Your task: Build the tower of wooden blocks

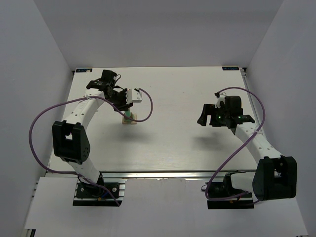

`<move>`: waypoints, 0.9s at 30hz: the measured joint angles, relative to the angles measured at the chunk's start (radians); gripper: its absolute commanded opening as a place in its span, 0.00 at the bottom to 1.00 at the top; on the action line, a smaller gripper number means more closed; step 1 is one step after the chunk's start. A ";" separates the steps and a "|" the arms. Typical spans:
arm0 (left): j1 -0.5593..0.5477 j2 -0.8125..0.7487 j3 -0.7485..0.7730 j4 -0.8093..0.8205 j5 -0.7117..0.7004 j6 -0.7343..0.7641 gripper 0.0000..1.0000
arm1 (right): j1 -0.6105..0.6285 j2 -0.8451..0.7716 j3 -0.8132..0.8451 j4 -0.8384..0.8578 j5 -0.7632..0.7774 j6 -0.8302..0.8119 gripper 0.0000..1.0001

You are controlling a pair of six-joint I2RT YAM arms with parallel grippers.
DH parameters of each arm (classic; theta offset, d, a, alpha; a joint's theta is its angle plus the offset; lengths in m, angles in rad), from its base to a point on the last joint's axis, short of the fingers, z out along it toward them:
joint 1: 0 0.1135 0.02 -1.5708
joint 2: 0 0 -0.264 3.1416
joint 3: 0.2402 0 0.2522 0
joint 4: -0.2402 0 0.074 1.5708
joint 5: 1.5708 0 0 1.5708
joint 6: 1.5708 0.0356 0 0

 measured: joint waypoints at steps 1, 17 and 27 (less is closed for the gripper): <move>0.000 0.000 0.000 0.000 0.000 0.000 0.38 | 0.000 0.000 0.000 0.000 0.000 -0.001 0.89; 0.000 0.002 0.000 0.008 0.000 0.002 0.40 | 0.000 0.000 0.000 -0.001 -0.001 -0.011 0.89; 0.000 0.004 0.000 0.011 0.000 0.002 0.42 | 0.000 0.000 0.000 -0.002 0.000 -0.013 0.89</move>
